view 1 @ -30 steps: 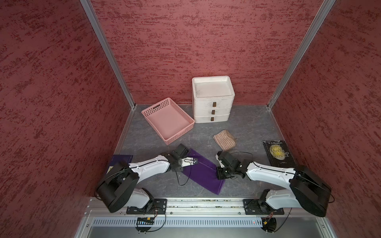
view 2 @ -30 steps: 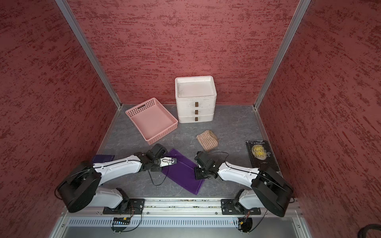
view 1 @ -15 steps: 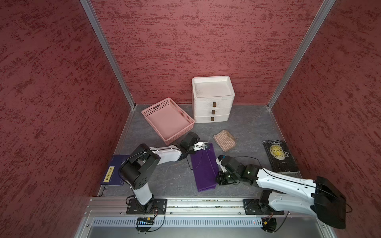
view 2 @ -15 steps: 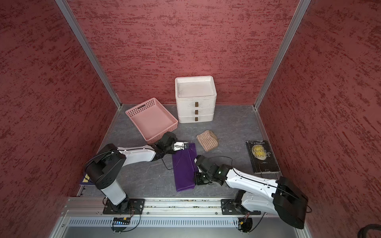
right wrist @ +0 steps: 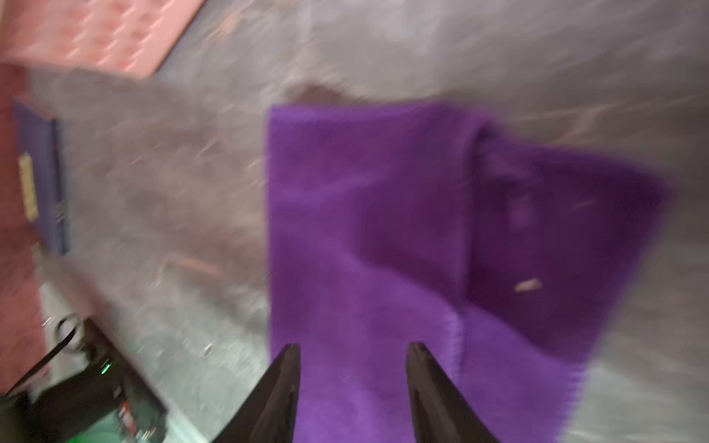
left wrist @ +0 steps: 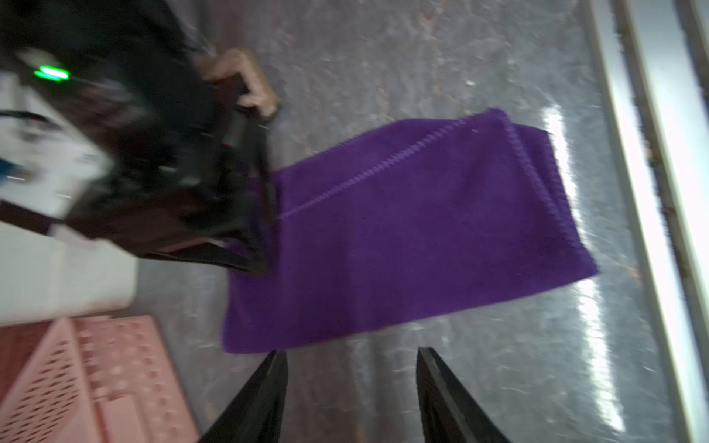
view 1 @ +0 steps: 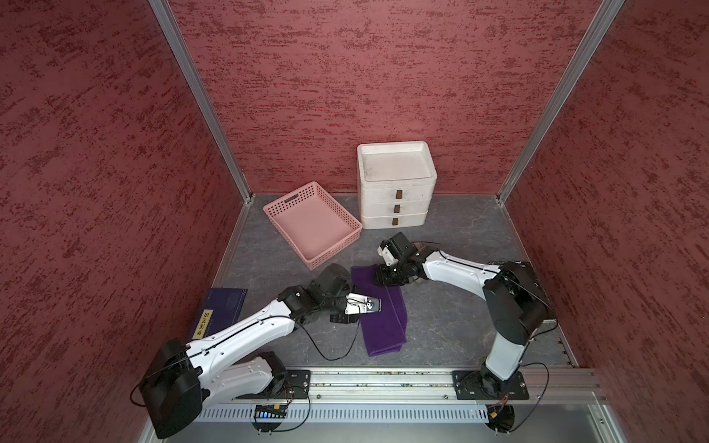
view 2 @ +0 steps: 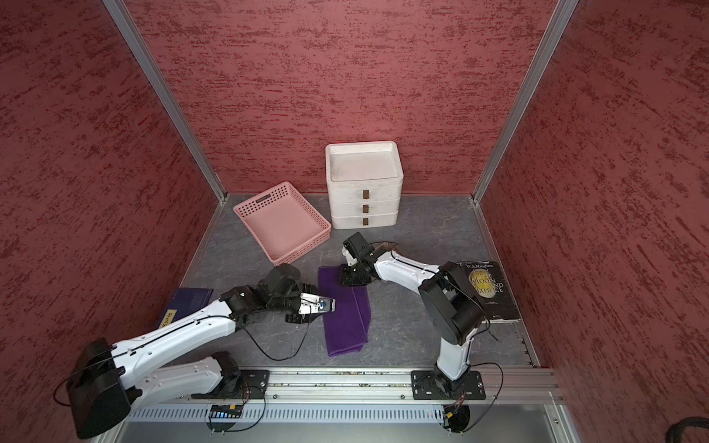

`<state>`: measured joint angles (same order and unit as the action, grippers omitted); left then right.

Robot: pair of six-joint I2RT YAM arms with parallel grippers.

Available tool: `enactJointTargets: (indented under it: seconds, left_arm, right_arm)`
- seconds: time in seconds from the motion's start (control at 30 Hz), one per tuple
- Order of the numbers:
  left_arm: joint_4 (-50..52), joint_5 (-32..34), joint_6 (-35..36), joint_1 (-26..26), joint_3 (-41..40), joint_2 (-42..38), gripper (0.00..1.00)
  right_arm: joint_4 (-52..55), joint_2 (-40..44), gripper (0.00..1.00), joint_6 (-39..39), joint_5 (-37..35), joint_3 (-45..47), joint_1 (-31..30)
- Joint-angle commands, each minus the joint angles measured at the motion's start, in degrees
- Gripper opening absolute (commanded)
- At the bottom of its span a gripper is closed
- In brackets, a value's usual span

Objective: Fold the square dishcloth
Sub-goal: Smooth out the cleaning item at the center of the board.

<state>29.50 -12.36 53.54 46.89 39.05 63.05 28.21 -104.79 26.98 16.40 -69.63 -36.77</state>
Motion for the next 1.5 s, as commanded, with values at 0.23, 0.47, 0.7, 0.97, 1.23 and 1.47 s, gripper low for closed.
enactJointTargets:
  seconds: [0.23,0.47,0.7,0.97,1.23,1.47]
  left_arm:
    - [2.6,-4.5,-3.6,2.1,-2.8,-0.5,0.55]
    - [3.8,-2.4,-3.6,2.1,-4.2,-3.2,0.55]
    - [5.8,-2.0,-3.9,2.1,-5.1,-6.9,0.55]
    - [6.8,-0.1,-3.0,2.1,-5.6,-9.4,0.55]
    - [8.0,0.1,-3.8,3.0,-4.7,-10.3,0.55]
    - [7.5,1.3,-3.9,4.4,-5.2,-9.3,0.55]
  right_arm:
    - [9.9,-8.5,0.47,-7.4,-5.9,-11.9,2.1]
    - [13.7,-13.9,0.45,-10.3,-8.5,-18.0,2.1]
    - [16.5,-17.7,0.35,-13.1,-8.6,-22.9,2.4]
    - [17.7,-16.9,0.17,-13.7,-8.4,-22.8,2.5]
    - [17.4,-14.1,0.0,-14.0,-9.5,-20.6,2.7]
    - [19.2,-8.3,0.0,-14.7,-12.3,-19.2,2.7]
